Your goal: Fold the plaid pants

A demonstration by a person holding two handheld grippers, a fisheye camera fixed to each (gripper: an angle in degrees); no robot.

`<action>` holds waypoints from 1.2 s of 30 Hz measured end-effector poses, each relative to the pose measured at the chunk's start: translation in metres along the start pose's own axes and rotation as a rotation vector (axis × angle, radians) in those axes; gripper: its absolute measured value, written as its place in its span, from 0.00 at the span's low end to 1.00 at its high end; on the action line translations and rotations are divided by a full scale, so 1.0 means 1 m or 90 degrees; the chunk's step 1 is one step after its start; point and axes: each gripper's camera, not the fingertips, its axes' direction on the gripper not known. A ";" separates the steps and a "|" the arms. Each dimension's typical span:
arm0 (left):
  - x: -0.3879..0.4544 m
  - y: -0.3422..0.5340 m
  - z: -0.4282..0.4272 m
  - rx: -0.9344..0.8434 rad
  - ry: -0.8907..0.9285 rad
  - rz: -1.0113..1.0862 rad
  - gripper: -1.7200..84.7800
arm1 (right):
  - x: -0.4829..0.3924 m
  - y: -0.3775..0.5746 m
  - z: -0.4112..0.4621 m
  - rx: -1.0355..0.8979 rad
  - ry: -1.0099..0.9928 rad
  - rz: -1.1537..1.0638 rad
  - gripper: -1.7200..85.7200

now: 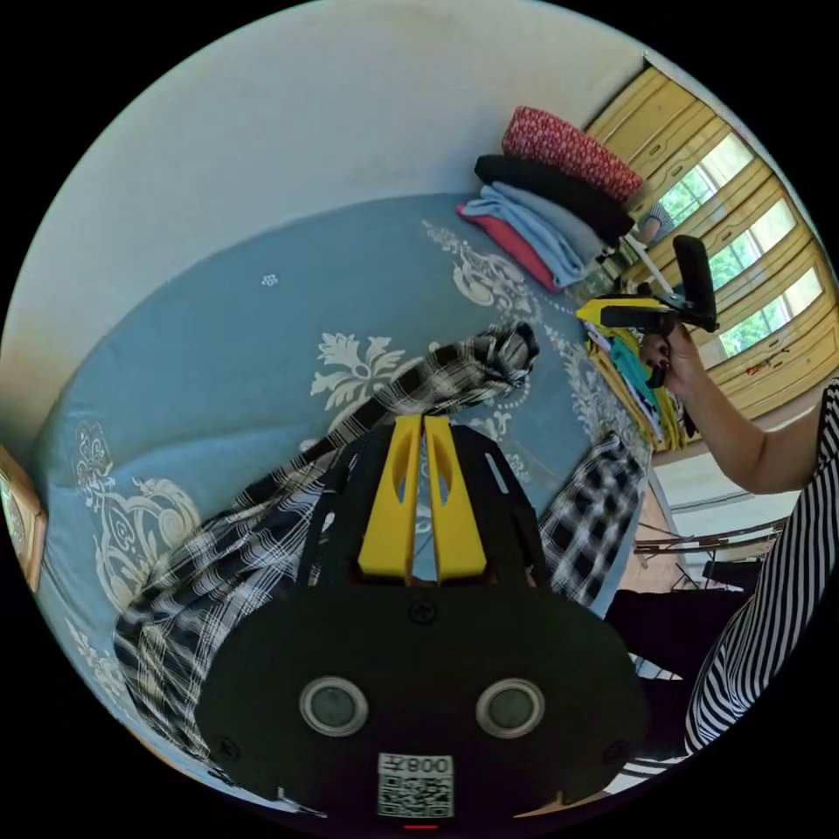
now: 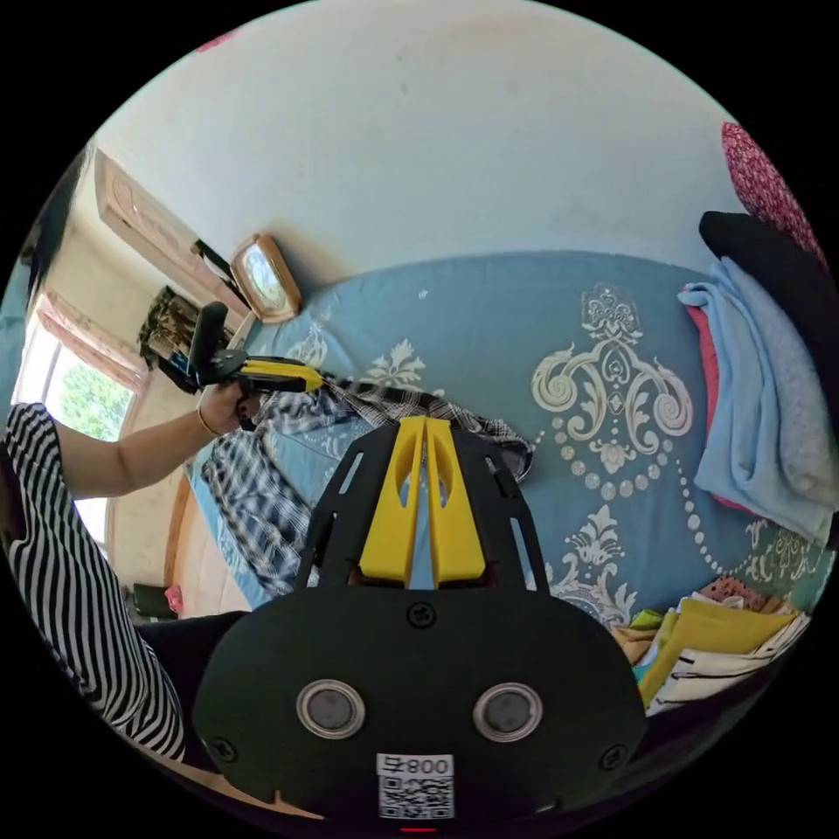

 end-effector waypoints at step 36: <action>-0.131 -0.131 0.124 0.047 0.044 -0.129 0.05 | 0.046 -0.231 -0.150 -0.142 0.028 0.166 0.14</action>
